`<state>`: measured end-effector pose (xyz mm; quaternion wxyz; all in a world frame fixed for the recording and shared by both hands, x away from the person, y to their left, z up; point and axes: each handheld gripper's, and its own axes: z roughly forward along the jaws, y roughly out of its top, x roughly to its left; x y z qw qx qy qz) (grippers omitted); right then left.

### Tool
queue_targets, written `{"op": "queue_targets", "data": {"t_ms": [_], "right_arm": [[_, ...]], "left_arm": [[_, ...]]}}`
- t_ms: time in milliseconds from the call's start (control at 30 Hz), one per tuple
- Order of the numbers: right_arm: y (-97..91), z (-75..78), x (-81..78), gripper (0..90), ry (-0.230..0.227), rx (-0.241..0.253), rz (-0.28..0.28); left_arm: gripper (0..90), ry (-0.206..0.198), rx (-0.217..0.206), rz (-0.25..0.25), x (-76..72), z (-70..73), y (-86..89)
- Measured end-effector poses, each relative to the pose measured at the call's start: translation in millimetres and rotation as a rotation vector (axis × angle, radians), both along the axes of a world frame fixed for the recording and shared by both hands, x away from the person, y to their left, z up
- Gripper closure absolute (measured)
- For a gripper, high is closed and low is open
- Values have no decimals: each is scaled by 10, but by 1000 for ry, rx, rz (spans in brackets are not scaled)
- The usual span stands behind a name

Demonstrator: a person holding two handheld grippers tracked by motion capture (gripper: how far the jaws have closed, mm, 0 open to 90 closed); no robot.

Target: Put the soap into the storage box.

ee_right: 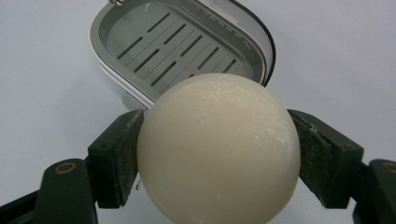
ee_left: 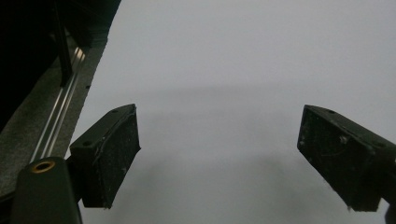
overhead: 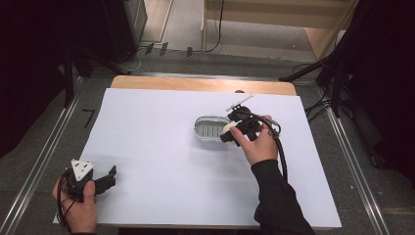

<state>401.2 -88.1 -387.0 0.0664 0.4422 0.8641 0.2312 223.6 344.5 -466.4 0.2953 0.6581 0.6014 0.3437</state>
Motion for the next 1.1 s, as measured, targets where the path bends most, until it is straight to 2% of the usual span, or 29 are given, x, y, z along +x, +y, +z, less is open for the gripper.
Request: {"op": "queue_targets", "data": {"t_ms": [733,1100], "right_arm": [[234,64,154,239,-2,-5,21],[364,12,240,240,29,-4,24]], "left_arm": [[138,3,-2,2,0,3,3],[138,3,-4,2,0,2,3]]}}
